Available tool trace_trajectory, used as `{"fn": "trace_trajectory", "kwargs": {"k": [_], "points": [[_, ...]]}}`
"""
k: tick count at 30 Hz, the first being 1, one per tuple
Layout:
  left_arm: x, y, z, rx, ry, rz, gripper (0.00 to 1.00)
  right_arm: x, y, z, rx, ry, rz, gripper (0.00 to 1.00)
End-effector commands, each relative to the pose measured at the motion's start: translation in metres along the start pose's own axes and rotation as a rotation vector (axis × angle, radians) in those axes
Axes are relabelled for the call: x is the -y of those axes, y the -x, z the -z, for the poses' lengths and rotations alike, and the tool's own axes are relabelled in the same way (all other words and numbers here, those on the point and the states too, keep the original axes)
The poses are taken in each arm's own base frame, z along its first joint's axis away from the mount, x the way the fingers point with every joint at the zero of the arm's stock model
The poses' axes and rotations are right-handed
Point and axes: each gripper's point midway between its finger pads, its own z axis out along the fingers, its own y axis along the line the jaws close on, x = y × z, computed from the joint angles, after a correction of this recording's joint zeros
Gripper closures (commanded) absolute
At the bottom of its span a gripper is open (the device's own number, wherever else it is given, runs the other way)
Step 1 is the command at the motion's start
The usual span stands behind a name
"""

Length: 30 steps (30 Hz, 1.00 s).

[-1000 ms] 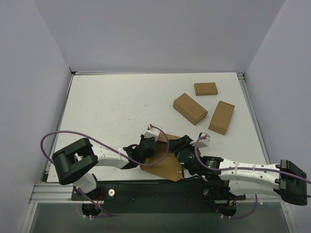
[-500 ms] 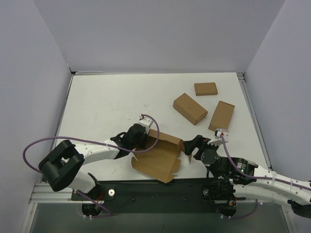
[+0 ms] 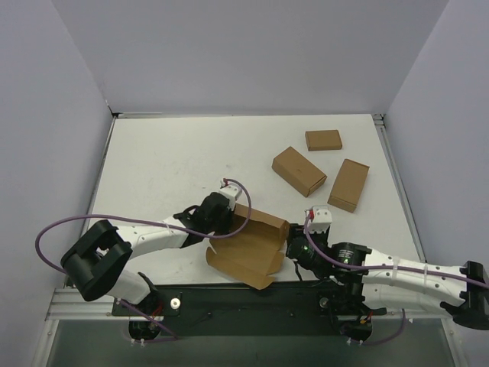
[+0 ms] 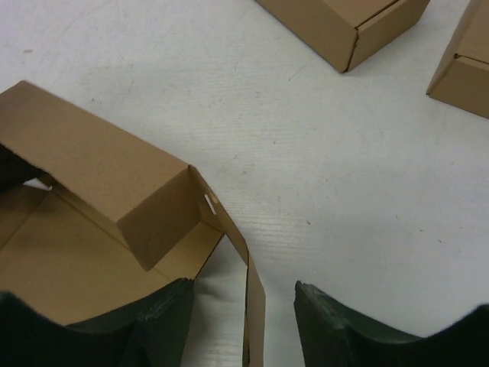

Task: Fold the paper box

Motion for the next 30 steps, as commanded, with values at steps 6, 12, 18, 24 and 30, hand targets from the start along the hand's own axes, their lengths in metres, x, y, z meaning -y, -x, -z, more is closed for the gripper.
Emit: {"fn": "trace_trajectory", "kwargs": {"k": [6, 12, 18, 24, 30], "points": [[-0.016, -0.008, 0.002, -0.06, 0.102, 0.066, 1.0, 0.003, 0.003, -0.001, -0.002, -0.079, 0.032, 1.0], [-0.033, -0.003, 0.001, -0.06, 0.223, 0.101, 1.0, 0.003, 0.004, 0.003, 0.0, -0.087, 0.027, 1.0], [-0.043, -0.004, 0.004, -0.068, 0.288, 0.096, 1.0, 0.003, 0.004, 0.005, 0.007, -0.09, 0.021, 1.0], [-0.046, 0.0, 0.006, -0.055, 0.306, 0.093, 1.0, 0.003, 0.004, 0.005, 0.009, -0.092, 0.02, 1.0], [-0.045, -0.005, 0.005, -0.073, 0.329, 0.067, 1.0, 0.002, 0.006, 0.006, 0.013, -0.09, 0.014, 1.0]]}}
